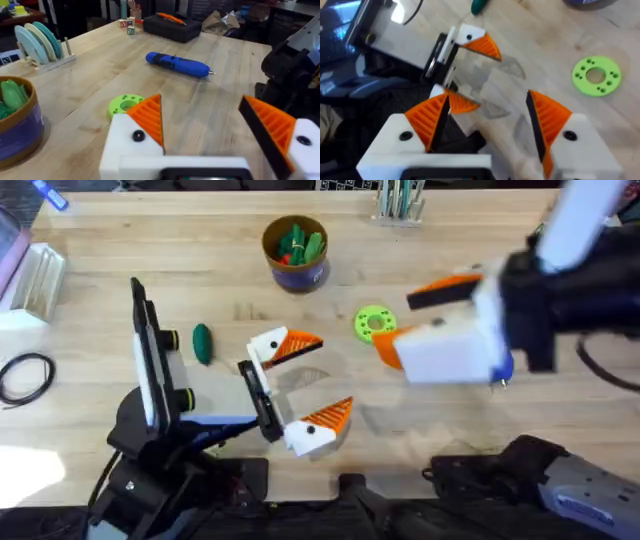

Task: Pick up the gripper from the table and insert it into the empty holder that is missing its gripper. Then pick up a screw, insert it into the mounting hole, and use the screwdriver to tighten it. Finally, clean up the table by picking up the vegetable and placing it into the bucket.

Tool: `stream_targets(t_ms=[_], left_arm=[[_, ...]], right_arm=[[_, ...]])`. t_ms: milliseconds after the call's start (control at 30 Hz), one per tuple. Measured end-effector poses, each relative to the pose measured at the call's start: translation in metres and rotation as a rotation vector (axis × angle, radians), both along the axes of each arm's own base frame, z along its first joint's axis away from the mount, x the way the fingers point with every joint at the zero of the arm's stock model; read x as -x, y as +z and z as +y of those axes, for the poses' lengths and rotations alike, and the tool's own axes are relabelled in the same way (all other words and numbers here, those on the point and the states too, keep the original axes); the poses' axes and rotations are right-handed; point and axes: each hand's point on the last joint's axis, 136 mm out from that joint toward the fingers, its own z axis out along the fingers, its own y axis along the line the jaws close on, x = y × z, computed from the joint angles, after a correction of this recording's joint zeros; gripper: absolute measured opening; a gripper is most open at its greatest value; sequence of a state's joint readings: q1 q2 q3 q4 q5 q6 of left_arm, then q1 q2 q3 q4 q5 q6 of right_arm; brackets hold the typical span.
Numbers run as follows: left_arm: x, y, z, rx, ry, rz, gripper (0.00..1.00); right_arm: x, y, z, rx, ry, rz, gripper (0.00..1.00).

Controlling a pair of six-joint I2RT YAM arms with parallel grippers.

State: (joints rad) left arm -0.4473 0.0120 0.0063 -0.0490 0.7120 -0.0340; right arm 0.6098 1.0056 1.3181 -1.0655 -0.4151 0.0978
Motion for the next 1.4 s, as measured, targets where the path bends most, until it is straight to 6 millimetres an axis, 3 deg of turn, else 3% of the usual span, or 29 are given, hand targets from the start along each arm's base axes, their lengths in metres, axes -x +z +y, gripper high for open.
stream_targets(t_ms=[133, 233, 367, 467, 733, 967, 1233, 1400], left_arm=[[-0.001, 0.000, 0.000, -0.001, 0.006, -0.003, 0.807], [-0.003, 0.000, 0.001, -0.002, 0.018, -0.003, 0.643], [-0.004, 0.000, 0.002, -0.004, 0.027, -0.007, 0.202], [-0.005, 0.000, 0.002, -0.005, 0.028, -0.010, 0.019], [-0.004, 0.000, 0.002, -0.005, 0.028, -0.008, 0.008], [-0.005, 0.000, 0.002, -0.005, 0.030, -0.009, 0.008], [-0.005, 0.000, 0.002, -0.005, 0.034, -0.009, 0.008], [-0.006, 0.000, 0.003, -0.005, 0.035, -0.009, 0.008]], right_arm=[[0.026, -0.007, -0.014, 0.016, 0.032, 0.028, 0.923], [0.034, -0.017, -0.017, 0.046, 0.055, 0.066, 0.925], [0.035, -0.023, -0.018, 0.063, 0.065, 0.086, 0.924], [0.036, -0.023, -0.018, 0.063, 0.070, 0.083, 0.925], [0.033, -0.025, -0.020, 0.079, 0.058, 0.075, 0.925], [0.002, -0.050, -0.045, 0.224, -0.129, 0.075, 0.991], [-0.071, -0.092, -0.117, 0.474, -0.492, 0.133, 0.992], [-0.103, -0.112, -0.167, 0.562, -0.685, 0.191, 0.991]])
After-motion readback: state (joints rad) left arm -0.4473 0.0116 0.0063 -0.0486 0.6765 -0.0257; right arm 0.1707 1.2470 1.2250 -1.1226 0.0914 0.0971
